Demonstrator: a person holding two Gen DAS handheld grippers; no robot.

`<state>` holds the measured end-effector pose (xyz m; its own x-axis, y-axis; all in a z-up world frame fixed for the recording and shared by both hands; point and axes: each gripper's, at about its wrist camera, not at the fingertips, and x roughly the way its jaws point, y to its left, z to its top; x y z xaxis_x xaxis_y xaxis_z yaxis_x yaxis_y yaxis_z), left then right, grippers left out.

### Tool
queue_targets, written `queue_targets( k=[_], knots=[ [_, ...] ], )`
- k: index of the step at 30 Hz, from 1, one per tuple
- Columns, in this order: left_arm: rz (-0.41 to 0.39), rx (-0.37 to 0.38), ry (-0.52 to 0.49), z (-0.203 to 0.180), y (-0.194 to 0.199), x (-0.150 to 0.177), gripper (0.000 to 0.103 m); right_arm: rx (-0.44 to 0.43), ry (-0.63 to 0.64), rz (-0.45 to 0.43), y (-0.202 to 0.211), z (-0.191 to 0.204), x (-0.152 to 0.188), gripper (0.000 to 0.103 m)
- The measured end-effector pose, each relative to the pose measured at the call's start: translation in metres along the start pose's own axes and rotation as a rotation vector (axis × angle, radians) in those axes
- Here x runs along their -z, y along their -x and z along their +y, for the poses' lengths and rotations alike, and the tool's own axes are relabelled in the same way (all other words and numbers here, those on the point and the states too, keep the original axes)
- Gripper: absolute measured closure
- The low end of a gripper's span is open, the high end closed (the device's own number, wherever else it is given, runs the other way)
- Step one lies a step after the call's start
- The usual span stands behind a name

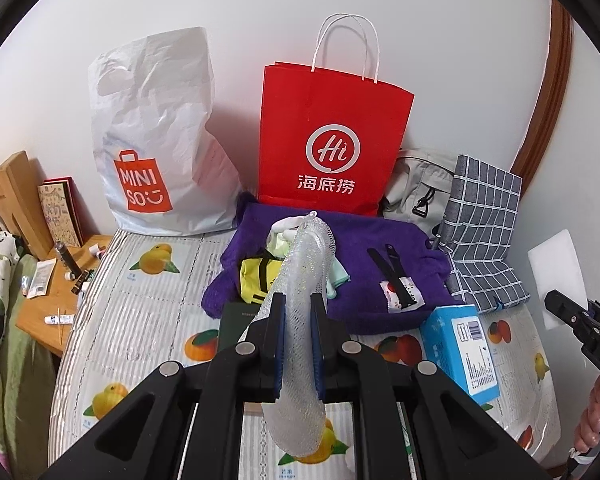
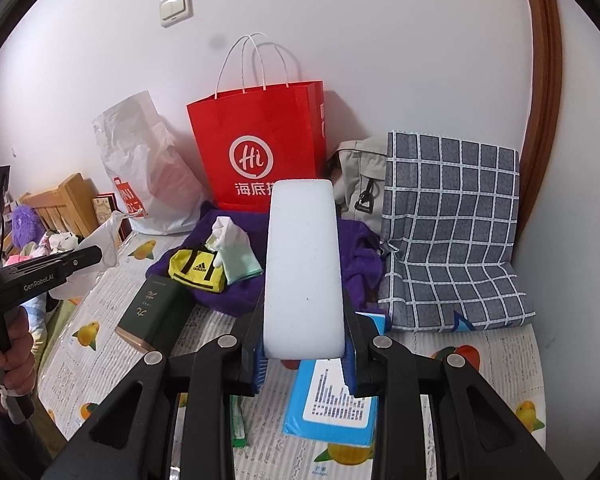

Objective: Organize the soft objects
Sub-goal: 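Carry the clear bag and white foam block over the purple towel with both grippers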

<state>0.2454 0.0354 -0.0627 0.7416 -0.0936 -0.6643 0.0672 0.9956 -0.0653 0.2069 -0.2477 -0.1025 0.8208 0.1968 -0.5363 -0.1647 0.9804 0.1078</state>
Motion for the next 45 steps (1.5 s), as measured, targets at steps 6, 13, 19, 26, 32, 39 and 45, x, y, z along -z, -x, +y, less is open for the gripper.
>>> queue_targets(
  k=[6, 13, 19, 26, 32, 39, 45],
  knots=[
    [0.001, 0.003, -0.003, -0.003, -0.012, -0.01, 0.092, -0.001, -0.003, 0.007, -0.013, -0.002, -0.007, 0.074],
    [0.007, 0.003, -0.005, -0.005, -0.029, -0.02, 0.092, 0.003, 0.004, 0.016, -0.03, -0.005, -0.015, 0.074],
    [0.017, 0.004, -0.006, -0.005, -0.044, -0.027, 0.092, -0.001, 0.005, 0.023, -0.046, -0.006, -0.022, 0.074],
    [0.026, 0.0, -0.01, -0.005, -0.06, -0.035, 0.092, -0.009, 0.013, 0.033, -0.066, -0.005, -0.029, 0.074],
    [0.03, -0.002, -0.007, -0.005, -0.073, -0.043, 0.092, -0.014, 0.016, 0.031, -0.078, -0.005, -0.037, 0.074],
    [0.028, 0.003, 0.001, -0.004, -0.087, -0.053, 0.092, -0.014, 0.024, 0.026, -0.09, -0.006, -0.048, 0.074],
    [0.034, -0.002, 0.008, 0.0, -0.101, -0.061, 0.092, -0.02, 0.023, 0.026, -0.101, -0.009, -0.057, 0.074]
  ],
)
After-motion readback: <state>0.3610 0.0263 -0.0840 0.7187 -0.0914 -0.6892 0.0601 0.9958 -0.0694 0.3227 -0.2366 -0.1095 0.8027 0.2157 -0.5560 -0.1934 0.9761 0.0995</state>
